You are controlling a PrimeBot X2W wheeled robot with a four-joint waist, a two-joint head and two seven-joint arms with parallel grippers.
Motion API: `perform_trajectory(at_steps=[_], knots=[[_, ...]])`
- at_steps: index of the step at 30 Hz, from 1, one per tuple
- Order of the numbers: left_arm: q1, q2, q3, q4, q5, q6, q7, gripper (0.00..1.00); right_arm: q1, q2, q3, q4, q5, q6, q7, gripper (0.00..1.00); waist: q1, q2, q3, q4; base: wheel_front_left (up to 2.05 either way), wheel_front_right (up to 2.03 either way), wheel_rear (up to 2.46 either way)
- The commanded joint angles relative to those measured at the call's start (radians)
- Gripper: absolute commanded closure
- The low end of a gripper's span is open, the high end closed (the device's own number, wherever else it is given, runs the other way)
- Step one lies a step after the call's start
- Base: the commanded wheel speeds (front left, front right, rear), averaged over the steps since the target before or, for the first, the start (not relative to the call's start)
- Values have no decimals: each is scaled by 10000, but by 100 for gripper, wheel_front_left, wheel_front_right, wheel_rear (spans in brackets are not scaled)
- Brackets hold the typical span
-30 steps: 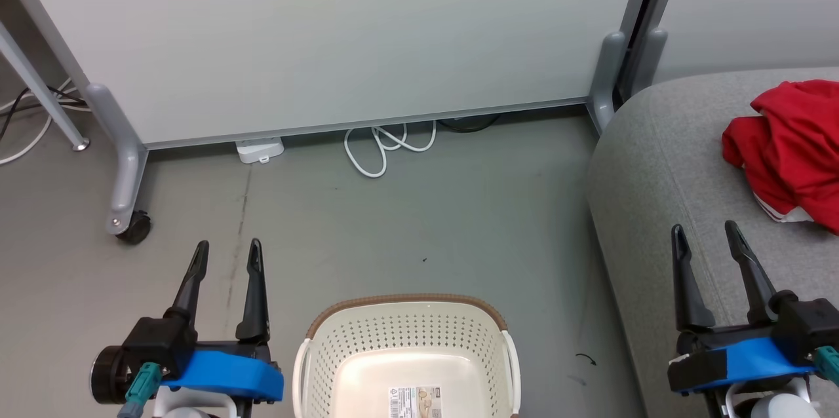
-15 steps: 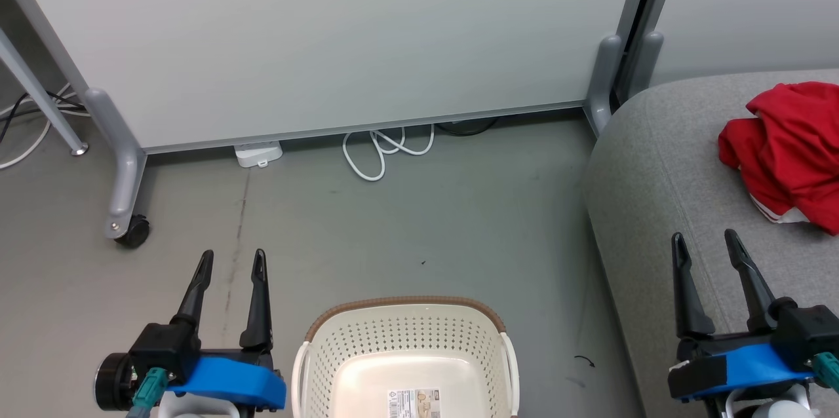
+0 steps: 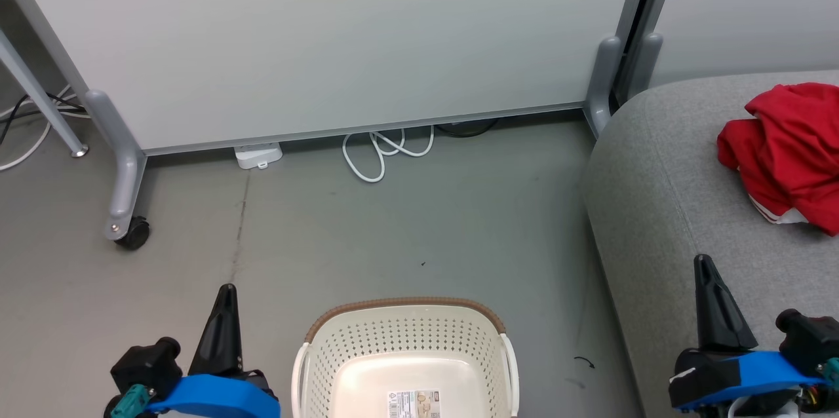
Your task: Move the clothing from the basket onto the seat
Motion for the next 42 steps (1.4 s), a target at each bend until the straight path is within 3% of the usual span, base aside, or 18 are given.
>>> perform_trajectory(at_steps=[1,20,42], knots=[[-282,19,92,-207,-389,-10,75,100,-192,-38,-21,-141,429,0,75,100,0,0,-3,-1,0,0,0],[-428,13,405,-399,-3609,-29,858,100,-305,-47,2,-88,3780,1,854,100,0,0,-47,-18,0,0,0],[-578,6,725,-541,-6581,-51,1607,100,-453,-58,-21,13,6871,2,1621,100,0,0,-98,-37,0,0,0]])
